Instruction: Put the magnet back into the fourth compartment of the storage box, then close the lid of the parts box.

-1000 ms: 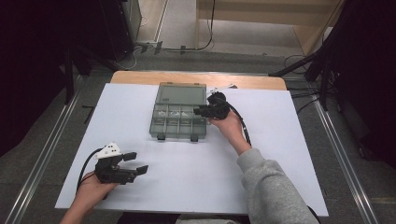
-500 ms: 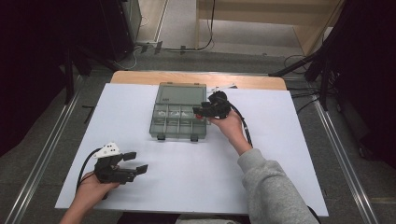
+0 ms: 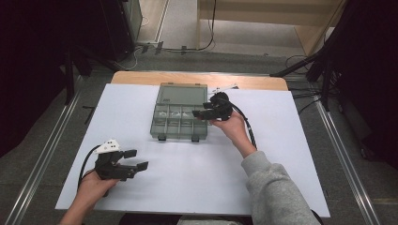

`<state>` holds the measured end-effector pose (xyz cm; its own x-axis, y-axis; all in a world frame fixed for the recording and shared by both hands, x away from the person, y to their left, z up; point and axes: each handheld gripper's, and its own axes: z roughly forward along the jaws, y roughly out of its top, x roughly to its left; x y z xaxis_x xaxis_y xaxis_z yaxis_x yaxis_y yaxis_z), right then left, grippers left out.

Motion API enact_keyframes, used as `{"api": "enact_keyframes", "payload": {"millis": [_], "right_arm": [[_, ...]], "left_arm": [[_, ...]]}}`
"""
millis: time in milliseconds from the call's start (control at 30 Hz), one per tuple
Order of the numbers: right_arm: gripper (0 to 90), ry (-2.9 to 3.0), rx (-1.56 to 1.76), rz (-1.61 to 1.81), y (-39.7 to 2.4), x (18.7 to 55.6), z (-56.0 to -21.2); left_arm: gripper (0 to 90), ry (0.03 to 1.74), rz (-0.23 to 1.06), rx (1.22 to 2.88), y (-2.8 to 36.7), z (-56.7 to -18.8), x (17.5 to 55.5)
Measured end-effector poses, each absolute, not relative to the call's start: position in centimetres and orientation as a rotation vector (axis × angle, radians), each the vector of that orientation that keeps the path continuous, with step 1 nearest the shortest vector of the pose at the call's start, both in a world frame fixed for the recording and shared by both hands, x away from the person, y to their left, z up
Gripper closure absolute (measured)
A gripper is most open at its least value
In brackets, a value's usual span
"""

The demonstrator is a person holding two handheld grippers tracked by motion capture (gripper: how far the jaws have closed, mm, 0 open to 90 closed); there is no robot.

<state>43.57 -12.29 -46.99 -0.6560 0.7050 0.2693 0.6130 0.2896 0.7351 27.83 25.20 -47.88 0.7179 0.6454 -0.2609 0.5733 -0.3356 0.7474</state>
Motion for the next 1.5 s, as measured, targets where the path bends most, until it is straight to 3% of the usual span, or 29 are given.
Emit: {"api": "enact_keyframes", "payload": {"millis": [1500], "right_arm": [[30.3,2.387,1.369,1.343,-15.6,40.2,-47.5]], "left_arm": [[23.6,0.919,0.078,1.988,23.1,-47.4,32.3]]}}
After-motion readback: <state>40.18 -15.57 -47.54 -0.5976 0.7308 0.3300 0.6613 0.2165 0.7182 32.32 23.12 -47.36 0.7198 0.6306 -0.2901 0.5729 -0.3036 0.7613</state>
